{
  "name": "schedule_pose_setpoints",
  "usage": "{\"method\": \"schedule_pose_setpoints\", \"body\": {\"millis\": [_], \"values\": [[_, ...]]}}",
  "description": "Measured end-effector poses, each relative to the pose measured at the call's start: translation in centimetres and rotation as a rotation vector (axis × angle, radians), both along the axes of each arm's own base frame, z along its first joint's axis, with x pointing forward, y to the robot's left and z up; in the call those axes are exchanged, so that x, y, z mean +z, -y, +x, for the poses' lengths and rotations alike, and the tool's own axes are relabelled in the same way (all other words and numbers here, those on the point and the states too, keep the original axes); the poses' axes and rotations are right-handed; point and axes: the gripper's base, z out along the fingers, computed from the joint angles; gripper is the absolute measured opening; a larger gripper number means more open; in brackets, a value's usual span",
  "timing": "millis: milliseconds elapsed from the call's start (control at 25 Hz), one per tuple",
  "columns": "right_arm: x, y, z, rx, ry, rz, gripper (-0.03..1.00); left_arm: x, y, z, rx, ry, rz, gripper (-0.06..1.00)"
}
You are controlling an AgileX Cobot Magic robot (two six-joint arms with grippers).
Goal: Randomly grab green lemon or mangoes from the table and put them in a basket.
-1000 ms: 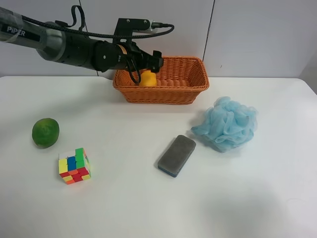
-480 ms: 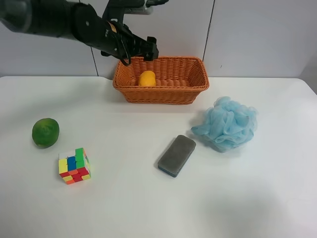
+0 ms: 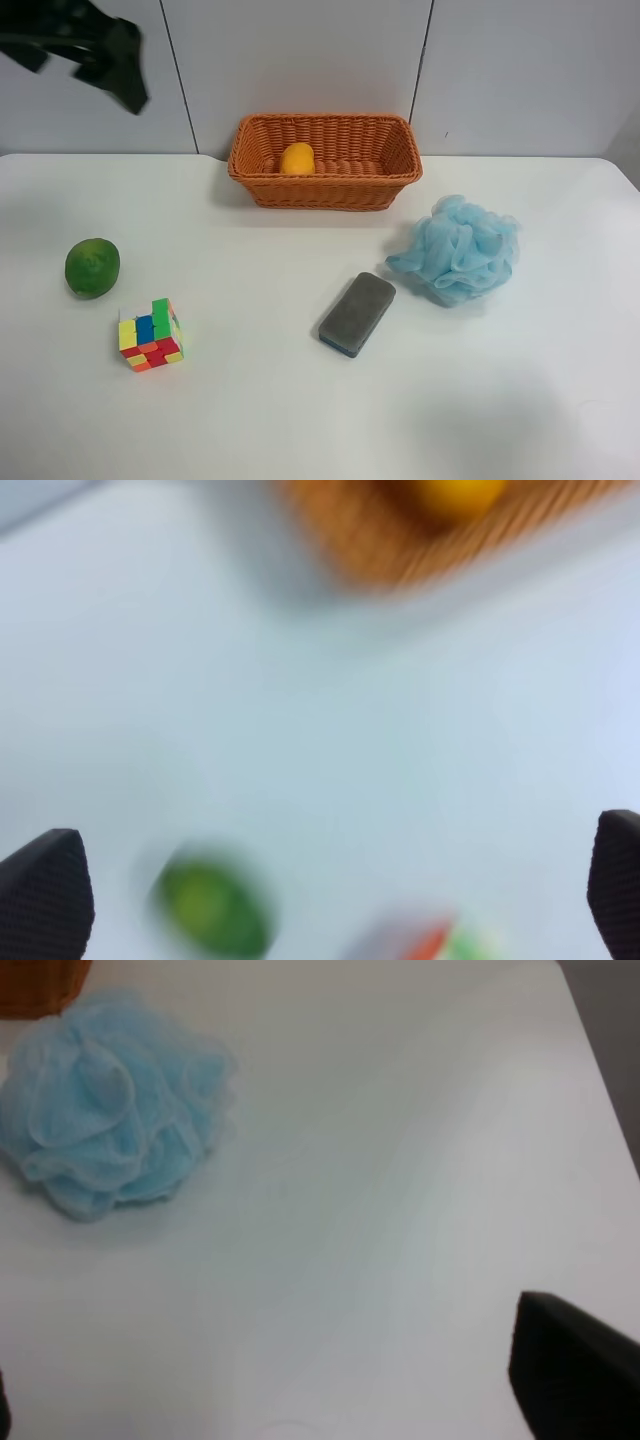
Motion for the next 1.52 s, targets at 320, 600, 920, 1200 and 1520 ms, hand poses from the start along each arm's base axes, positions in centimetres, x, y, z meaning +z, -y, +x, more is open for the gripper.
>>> {"method": "schedule_pose_setpoints", "body": {"millis": [320, 600, 920, 1200, 1520], "values": [[0.0, 0.0, 0.0, 0.000, 0.000, 0.000, 0.99, 4.8, -8.4, -10.9, 0.207, 0.245, -0.050, 0.99], [0.0, 0.0, 0.0, 0.000, 0.000, 0.000, 0.99, 1.2, -13.2, -19.6, 0.528, 0.333, -0.091, 0.99], [0.0, 0.0, 0.0, 0.000, 0.000, 0.000, 0.99, -5.9, -12.0, -24.9, 0.558, 0.376, -0.241, 0.99], [0.0, 0.0, 0.0, 0.000, 0.000, 0.000, 0.99, -10.2, -11.2, -26.7, 0.511, 0.469, -0.328, 0.99], [0.0, 0.0, 0.0, 0.000, 0.000, 0.000, 0.99, -10.8, -11.2, -26.9, 0.496, 0.514, -0.326, 0.99]]}}
